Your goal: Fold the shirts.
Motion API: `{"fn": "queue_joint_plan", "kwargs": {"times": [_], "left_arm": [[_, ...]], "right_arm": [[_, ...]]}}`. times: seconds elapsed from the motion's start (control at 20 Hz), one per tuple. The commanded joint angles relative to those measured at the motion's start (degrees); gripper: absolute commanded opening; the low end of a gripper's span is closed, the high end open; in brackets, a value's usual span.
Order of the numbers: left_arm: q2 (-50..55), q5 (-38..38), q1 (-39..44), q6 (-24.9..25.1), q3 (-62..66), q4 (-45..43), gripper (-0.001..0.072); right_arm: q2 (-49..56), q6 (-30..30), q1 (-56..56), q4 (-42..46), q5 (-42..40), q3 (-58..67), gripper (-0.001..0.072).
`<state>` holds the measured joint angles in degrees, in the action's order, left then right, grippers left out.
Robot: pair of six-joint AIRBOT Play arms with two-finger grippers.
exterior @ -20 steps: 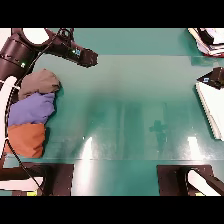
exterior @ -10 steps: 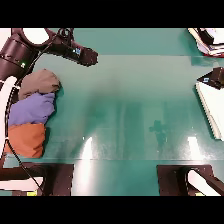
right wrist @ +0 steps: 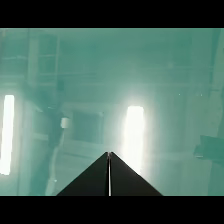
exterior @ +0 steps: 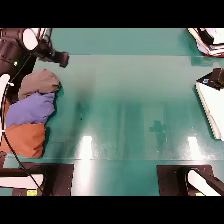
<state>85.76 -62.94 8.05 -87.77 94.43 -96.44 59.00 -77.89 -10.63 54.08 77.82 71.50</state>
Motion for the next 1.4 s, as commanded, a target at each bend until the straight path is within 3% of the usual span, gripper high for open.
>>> {"fn": "queue_joint_plan", "kwargs": {"times": [0.0,0.3,0.35,0.4,0.45,0.55,0.6,0.9,1.05,1.15,1.35], "left_arm": [[0.72,3.28,-7.41,-2.82,-8.5,-3.43,0.0652],[2.78,8.79,-12.68,-3.89,-19.56,-2.49,0.0641],[2.78,9.14,-12.68,-3.96,-19.56,-2.45,0.0487],[2.69,9.94,-12.68,-3.96,-19.52,-2.34,0.0268],[2.69,10.27,-12.68,-3.96,-19.5,-2.19,0.0128],[2.62,10.16,-12.68,-3.98,-19.34,-2.1,0.0114],[2.62,9.14,-12.68,-3.96,-18.69,-2.1,0.0025],[-5.51,4.35,-12.66,-3.41,-4.57,1.9,0.0024],[-13.22,-0.68,-11.32,1.29,6.43,5.75,0.0024],[-17.97,-4.59,-7.76,2.8,12.87,6.45,0.0022],[-23.45,-8.61,7.21,2.75,18.64,6.29,0.0021]], "right_arm": [[-0.02,-0.04,0.04,-0.04,-0.83,-0.02,0.0017],[-0.02,-0.09,0.07,-0.09,-2.78,-0.02,0.0017],[-0.02,-0.09,0.07,-0.11,-2.82,-0.02,0.0017],[-0.02,-0.09,0.07,-0.11,-2.91,-0.02,0.0017],[-0.02,-0.09,0.07,-0.11,-2.89,-0.02,0.0017],[-0.02,-0.11,0.07,-0.13,-2.8,-0.02,0.0017],[-0.02,-0.11,0.07,-0.17,-2.82,-0.02,0.0017],[-0.04,-0.09,0.07,-0.59,-2.97,3.61,0.0017],[-0.04,-0.07,0.04,-0.55,-3.39,10.38,0.0017],[-0.04,-0.07,0.04,-0.55,-4.0,14.73,0.0017],[-0.04,-0.07,0.07,-0.5,-4.24,20.94,0.0017]]}}
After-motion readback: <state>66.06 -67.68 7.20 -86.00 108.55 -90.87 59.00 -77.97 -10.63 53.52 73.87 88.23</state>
